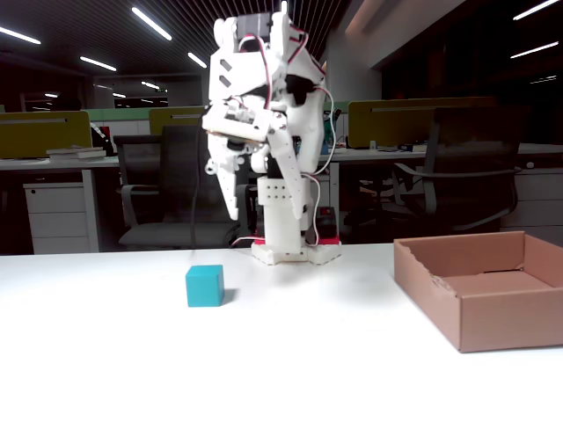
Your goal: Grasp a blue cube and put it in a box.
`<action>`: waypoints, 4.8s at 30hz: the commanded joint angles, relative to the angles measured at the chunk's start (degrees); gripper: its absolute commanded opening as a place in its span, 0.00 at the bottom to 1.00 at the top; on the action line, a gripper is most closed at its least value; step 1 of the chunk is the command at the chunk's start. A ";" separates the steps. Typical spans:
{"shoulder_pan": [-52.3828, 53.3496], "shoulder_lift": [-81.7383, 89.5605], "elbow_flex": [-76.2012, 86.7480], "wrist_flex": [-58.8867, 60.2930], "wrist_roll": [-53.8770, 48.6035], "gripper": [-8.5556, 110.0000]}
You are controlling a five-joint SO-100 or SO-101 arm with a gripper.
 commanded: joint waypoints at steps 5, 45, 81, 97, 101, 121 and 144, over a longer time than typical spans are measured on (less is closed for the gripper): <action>7.73 -4.83 -8.53 -0.53 -4.57 0.34; 17.40 -19.42 7.91 -26.28 -17.14 0.33; 16.79 -19.86 7.47 -23.99 -16.70 0.20; 8.44 -15.64 -9.84 -6.15 -7.29 0.19; 4.13 -14.24 -13.01 -3.87 -1.93 0.19; -30.15 -9.93 -26.02 0.88 32.78 0.19; -64.42 -24.52 -32.70 -4.31 53.17 0.19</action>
